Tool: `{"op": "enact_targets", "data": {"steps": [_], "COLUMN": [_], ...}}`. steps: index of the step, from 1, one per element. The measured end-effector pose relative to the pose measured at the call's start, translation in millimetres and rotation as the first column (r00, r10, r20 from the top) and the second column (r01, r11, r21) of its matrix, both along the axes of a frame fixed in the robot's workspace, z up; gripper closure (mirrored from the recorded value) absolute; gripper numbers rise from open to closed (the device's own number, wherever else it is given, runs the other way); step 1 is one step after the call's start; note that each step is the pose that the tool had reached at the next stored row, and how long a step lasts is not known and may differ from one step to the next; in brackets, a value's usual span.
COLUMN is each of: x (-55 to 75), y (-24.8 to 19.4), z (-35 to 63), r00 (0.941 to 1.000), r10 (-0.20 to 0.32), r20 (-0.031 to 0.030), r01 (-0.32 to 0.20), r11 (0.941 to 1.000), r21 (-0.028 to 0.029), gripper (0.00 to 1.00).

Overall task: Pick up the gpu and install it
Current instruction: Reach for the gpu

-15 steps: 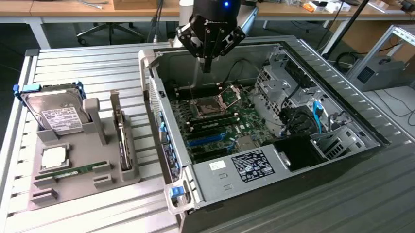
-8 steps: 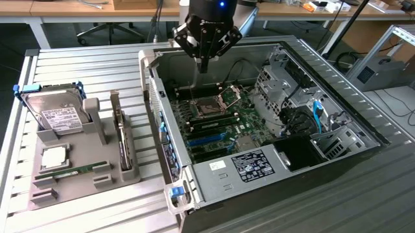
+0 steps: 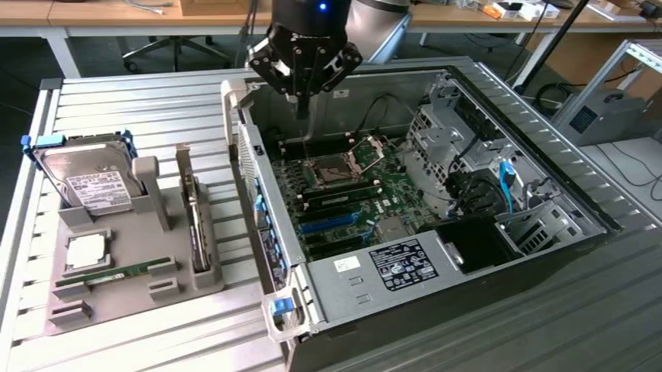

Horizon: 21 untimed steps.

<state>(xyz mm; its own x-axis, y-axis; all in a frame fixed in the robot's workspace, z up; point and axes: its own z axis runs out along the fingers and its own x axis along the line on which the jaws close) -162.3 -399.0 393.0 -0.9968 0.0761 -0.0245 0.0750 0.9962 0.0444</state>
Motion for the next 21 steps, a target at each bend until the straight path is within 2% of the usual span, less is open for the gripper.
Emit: {"op": "enact_targets", "data": {"steps": [7, 12, 17, 21], "x": [-21.8, -50.1, -69.9, -93.4], "y": [0.0, 0.0, 0.0, 0.0], "z": [-0.3, -0.7, -0.9, -1.1], "r00": [1.0000, 1.0000, 1.0000, 1.0000], "r10": [0.000, 0.000, 0.000, 0.000], "r20": [0.0000, -0.0001, -0.0001, 0.0000], "r01": [0.000, 0.000, 0.000, 0.000], "r11": [1.0000, 1.0000, 1.0000, 1.0000], "r21": [0.0000, -0.0001, -0.0001, -0.0001], "gripper": [0.89, 0.89, 0.89, 0.89]}}
